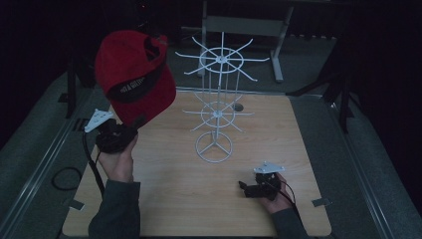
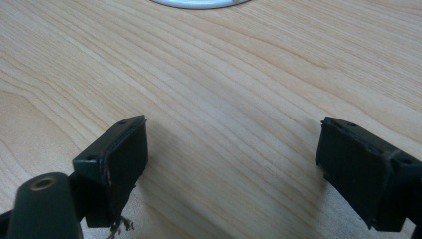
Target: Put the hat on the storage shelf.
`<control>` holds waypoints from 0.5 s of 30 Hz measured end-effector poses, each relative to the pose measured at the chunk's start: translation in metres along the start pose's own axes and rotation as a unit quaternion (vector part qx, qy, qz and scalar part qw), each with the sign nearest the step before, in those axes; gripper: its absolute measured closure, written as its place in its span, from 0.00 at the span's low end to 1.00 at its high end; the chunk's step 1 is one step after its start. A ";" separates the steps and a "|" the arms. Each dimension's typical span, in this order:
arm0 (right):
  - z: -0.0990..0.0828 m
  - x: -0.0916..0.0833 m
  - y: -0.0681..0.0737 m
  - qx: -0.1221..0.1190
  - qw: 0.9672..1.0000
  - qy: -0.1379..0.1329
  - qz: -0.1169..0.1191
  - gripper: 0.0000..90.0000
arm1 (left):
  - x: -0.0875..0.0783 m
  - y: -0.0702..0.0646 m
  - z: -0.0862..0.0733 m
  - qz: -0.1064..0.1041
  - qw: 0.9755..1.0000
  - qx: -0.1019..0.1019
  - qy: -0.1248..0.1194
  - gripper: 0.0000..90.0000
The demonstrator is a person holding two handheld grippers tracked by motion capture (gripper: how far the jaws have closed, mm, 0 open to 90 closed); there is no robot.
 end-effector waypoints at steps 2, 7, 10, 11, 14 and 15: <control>0.000 0.000 0.000 0.000 1.000 0.000 0.000 0.14 | 0.000 -0.001 0.001 -0.001 1.000 -0.001 -0.001 0.95; 0.000 0.000 0.000 0.000 1.000 0.000 0.000 0.14 | 0.000 -0.003 0.005 -0.009 1.000 0.001 -0.005 0.95; 0.000 0.000 0.000 0.000 1.000 0.000 0.000 0.14 | -0.001 -0.004 0.007 -0.010 1.000 0.004 -0.006 0.95; 0.000 0.000 0.000 0.000 1.000 0.000 0.000 0.14 | -0.002 -0.005 0.009 -0.010 1.000 0.006 -0.008 0.95; 0.000 0.000 0.000 0.000 1.000 0.000 0.000 0.14 | -0.002 -0.005 0.010 -0.010 1.000 0.006 -0.009 0.95; 0.000 0.000 0.000 0.000 1.000 0.000 0.000 0.14 | -0.003 -0.006 0.010 -0.010 1.000 0.005 -0.010 0.95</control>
Point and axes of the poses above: each handheld gripper's, and its own axes: x roughly forward along the jaws, z roughly out of its top, y roughly to its left, the point moved 1 cm from there along x, roughly forward along the jaws, and after that the axes turned 9 degrees about z, right-handed, at the moved point
